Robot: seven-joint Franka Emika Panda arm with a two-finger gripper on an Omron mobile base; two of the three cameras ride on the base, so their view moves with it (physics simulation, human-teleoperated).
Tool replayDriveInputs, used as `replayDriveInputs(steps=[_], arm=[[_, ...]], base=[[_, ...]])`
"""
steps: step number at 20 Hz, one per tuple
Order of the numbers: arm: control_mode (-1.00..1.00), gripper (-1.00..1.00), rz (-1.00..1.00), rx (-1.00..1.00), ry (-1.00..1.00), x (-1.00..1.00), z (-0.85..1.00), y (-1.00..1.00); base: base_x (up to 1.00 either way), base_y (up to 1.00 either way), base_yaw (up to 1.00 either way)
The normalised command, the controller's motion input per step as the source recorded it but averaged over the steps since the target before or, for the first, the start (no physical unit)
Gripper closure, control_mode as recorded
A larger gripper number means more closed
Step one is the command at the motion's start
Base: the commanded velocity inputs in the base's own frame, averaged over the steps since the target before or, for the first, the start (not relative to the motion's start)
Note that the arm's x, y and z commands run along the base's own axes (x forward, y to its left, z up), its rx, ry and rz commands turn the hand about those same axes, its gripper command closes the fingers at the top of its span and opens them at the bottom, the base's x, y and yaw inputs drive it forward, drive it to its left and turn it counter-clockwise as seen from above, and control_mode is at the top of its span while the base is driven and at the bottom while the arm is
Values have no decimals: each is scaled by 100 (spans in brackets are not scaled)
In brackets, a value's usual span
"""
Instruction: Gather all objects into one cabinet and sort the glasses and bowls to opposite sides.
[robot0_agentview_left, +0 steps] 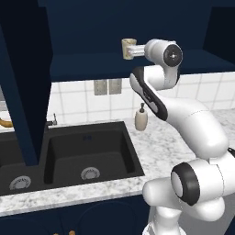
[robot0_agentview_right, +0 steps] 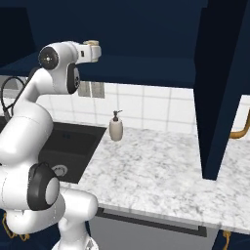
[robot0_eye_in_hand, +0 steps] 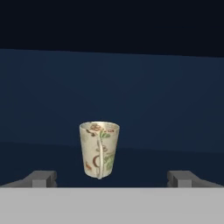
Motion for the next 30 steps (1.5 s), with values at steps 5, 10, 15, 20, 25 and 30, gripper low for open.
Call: replayDriveInputs(steps=[5,10,15,20,25,30], arm=[[-100,-100,0,0,1,0,-7,0],[-100,-100,0,1,0,4,-5,0],[-100,-100,0,0,0,14,-4,0],[-100,-100,0,0,0,16,-3,0],[-100,-100,0,0,0,11,-7,2],[-100,-100,0,0,0,15,-12,29]], base=[[0,0,0],[0,0,0],[0,0,0],[0,0,0],[0,0,0],[0,0,0]])
